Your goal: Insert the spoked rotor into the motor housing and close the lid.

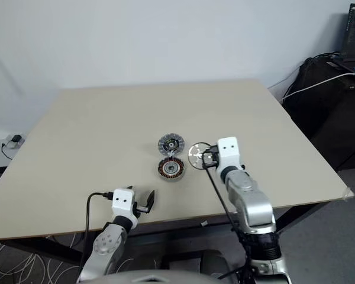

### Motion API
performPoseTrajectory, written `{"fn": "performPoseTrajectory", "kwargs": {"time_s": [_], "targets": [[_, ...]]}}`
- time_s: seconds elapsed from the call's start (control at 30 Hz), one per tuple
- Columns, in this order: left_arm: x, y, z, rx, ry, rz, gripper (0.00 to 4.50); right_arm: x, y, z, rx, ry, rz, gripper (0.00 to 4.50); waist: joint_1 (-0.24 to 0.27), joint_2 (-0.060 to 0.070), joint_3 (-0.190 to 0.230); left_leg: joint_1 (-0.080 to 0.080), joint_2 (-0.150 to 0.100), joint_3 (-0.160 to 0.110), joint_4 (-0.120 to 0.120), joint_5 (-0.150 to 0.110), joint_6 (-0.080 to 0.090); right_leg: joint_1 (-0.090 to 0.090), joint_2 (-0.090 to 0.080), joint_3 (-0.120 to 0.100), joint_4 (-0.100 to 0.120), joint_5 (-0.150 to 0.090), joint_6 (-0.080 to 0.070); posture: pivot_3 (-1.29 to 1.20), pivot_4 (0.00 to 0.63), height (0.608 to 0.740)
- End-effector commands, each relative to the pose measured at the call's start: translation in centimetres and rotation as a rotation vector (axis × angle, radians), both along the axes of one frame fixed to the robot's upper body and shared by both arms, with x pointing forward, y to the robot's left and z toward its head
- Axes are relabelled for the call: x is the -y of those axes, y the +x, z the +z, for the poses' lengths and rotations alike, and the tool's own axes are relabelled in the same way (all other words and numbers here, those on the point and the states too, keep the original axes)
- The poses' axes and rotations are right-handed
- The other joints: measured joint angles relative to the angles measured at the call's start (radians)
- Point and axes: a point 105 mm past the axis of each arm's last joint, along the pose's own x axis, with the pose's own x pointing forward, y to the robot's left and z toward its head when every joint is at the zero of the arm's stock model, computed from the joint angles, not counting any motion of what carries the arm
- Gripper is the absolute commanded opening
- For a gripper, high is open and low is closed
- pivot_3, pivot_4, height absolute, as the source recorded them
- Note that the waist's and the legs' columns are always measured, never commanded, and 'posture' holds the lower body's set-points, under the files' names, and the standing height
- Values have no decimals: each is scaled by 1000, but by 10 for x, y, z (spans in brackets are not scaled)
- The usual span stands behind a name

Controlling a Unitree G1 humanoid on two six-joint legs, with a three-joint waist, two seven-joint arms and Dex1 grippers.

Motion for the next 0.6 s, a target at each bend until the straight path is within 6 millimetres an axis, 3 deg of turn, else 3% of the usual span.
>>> {"fn": "performPoseTrajectory", "kwargs": {"time_s": [0.03,0.23,0.6], "targets": [[-1,6,12,44,-5,0,4500,-24,5,2,109,-49,52,38,0,0,0,0,0,0,0,0,1,0,0,0,0,0,0,0,0,740],[-2,7,13,43,-2,1,4500,-49,10,-2,244,-129,103,38,0,0,0,0,0,0,0,0,1,0,0,0,0,0,0,0,0,740],[-1,14,19,33,-61,-3,4500,-59,21,-3,443,-246,99,38,0,0,0,1,0,0,0,2,2,1,0,0,1,0,-1,0,0,740]]}}
